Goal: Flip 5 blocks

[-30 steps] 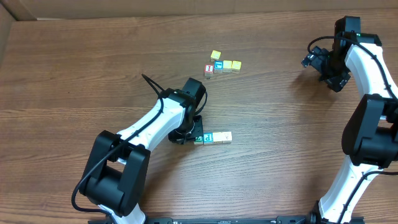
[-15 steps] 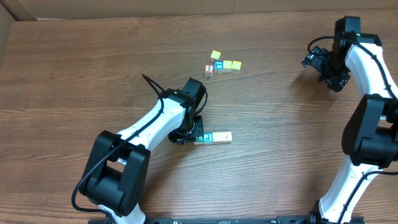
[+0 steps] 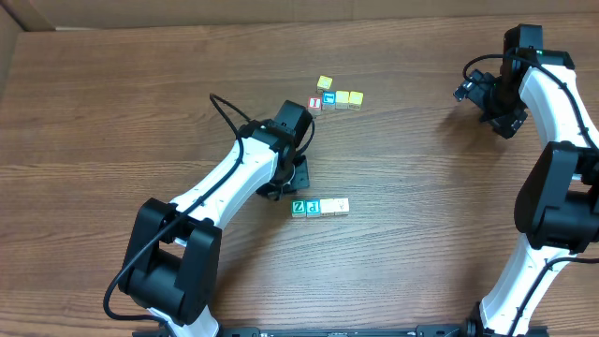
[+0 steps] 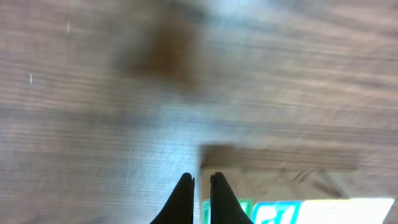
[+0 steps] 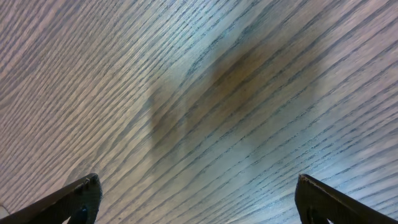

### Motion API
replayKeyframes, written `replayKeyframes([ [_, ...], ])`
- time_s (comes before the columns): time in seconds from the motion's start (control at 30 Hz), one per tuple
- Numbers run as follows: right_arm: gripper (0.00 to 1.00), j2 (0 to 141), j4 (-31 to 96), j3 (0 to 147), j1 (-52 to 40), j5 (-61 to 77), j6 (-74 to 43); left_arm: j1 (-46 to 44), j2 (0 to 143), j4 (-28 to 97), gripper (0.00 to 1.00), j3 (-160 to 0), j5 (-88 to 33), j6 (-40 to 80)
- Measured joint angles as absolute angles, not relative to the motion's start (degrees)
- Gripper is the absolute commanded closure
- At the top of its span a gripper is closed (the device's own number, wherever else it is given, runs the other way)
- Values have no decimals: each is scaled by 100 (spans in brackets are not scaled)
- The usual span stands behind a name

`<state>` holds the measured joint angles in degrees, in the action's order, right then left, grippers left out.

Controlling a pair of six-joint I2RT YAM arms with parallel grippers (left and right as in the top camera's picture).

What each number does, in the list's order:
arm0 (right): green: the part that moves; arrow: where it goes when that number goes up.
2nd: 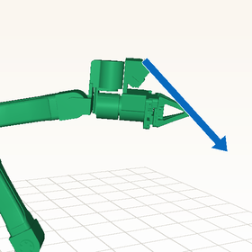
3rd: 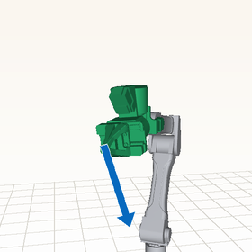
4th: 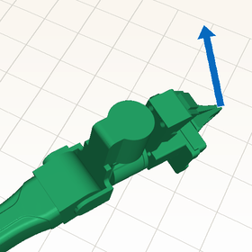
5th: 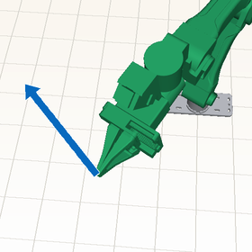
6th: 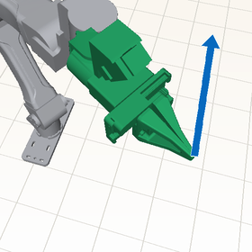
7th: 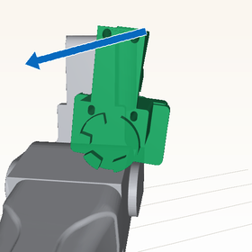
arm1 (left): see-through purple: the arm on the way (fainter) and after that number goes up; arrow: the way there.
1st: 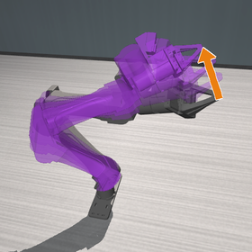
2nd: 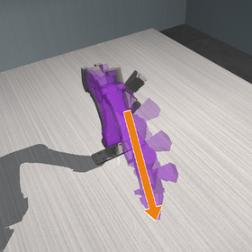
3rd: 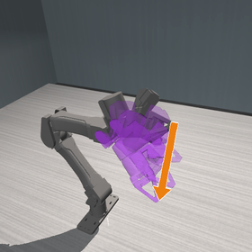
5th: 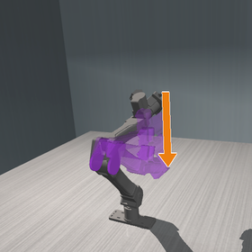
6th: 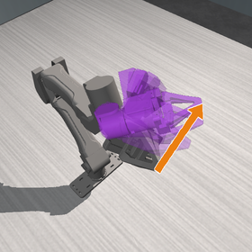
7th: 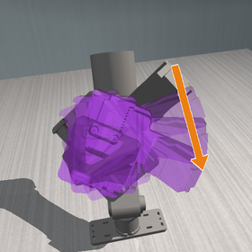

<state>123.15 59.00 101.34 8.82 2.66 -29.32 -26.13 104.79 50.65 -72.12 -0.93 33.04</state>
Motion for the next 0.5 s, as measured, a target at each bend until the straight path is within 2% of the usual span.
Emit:
replayKeyframes([
  [0.5, 0, 12315, 5898, 10134, 882, 263, -2932, -2668, 10479, 4635, 96, -6984, -60, 3308],
])
